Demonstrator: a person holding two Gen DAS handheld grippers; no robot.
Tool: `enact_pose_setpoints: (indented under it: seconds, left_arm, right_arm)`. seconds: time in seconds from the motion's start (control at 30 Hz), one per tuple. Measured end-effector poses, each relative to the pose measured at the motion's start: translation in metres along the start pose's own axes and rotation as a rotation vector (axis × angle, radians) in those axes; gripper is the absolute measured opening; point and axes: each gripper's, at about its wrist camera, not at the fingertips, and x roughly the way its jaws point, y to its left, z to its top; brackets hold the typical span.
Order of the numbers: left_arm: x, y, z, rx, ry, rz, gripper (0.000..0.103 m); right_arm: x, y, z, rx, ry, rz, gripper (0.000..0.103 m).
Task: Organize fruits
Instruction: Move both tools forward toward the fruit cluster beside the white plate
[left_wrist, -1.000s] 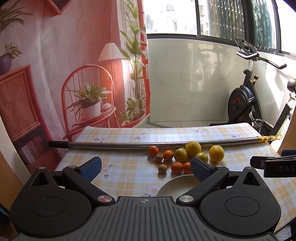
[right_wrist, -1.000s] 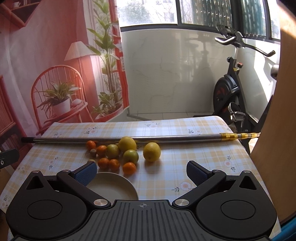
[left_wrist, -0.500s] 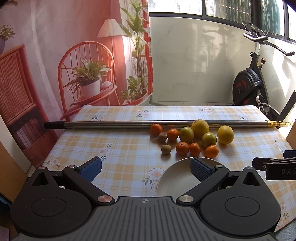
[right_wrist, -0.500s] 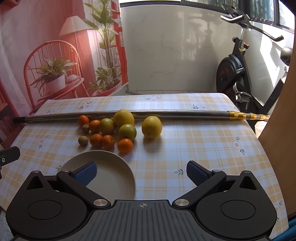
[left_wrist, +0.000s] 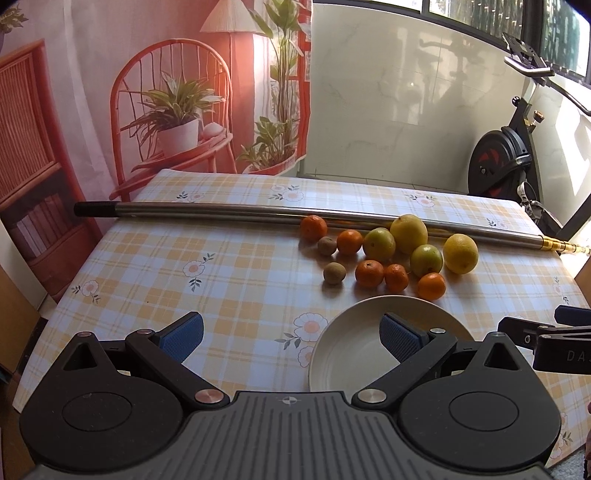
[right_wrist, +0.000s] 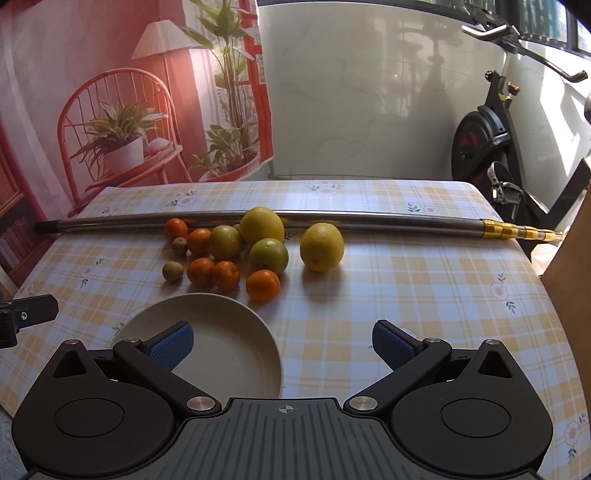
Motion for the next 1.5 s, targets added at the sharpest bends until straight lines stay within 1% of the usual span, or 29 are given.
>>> enact_pose_setpoints:
  seconds: [0.1, 0.27, 0.53, 0.67, 0.9, 0.97, 1.03, 1.07, 1.13, 1.2, 1.27, 1.33, 1.37, 1.4, 1.5]
  left_arm:
    - [0.007, 0.0, 0.0, -0.004, 0.01, -0.004, 0.102]
    - [0.021, 0.002, -0.001, -0.018, 0.034, -0.004, 0.102]
    - [0.043, 0.006, 0.002, -0.034, 0.042, 0.021, 0.102]
    - [0.054, 0.008, 0.006, -0.036, 0.036, 0.043, 0.102]
    - [0.074, 0.008, 0.013, -0.037, 0.039, 0.049, 0.102]
    - [0.08, 0.008, 0.015, -0.037, 0.042, 0.048, 0.101]
    - [0.085, 0.008, 0.017, -0.04, 0.048, 0.047, 0.097]
    - [0.088, 0.008, 0.018, -0.044, 0.054, 0.046, 0.097]
    - [0.093, 0.01, 0.018, -0.056, 0.061, 0.046, 0.097]
    - [0.095, 0.012, 0.019, -0.064, 0.065, 0.044, 0.097]
    - [0.099, 0.012, 0.019, -0.069, 0.071, 0.045, 0.097]
    - [0.102, 0.012, 0.02, -0.071, 0.078, 0.045, 0.097]
    - [0.104, 0.012, 0.02, -0.071, 0.08, 0.043, 0.097]
    - [0.105, 0.012, 0.02, -0.072, 0.082, 0.042, 0.097]
    - [0.108, 0.011, 0.021, -0.068, 0.084, 0.039, 0.097]
  right_arm:
    - [0.009, -0.002, -0.001, 0.004, 0.015, 0.024, 0.103]
    - [0.025, -0.005, -0.002, 0.002, 0.032, 0.037, 0.103]
    - [0.061, -0.023, 0.001, 0.007, 0.035, 0.039, 0.103]
    - [0.083, -0.036, 0.007, 0.007, 0.015, 0.03, 0.103]
    - [0.117, -0.049, 0.016, -0.014, -0.024, 0.042, 0.102]
    - [0.128, -0.049, 0.021, -0.024, -0.032, 0.05, 0.098]
    - [0.139, -0.05, 0.026, -0.033, -0.032, 0.045, 0.096]
    - [0.144, -0.05, 0.029, -0.036, -0.033, 0.044, 0.093]
    - [0.152, -0.05, 0.035, -0.038, -0.047, 0.043, 0.089]
    - [0.159, -0.051, 0.04, -0.04, -0.067, 0.03, 0.088]
    - [0.167, -0.053, 0.046, -0.041, -0.07, 0.019, 0.084]
    - [0.173, -0.055, 0.05, -0.035, -0.078, 0.01, 0.082]
    - [0.177, -0.056, 0.053, -0.033, -0.073, 0.003, 0.077]
    - [0.181, -0.057, 0.055, -0.03, -0.067, -0.003, 0.075]
    - [0.192, -0.06, 0.059, -0.018, -0.051, -0.002, 0.071]
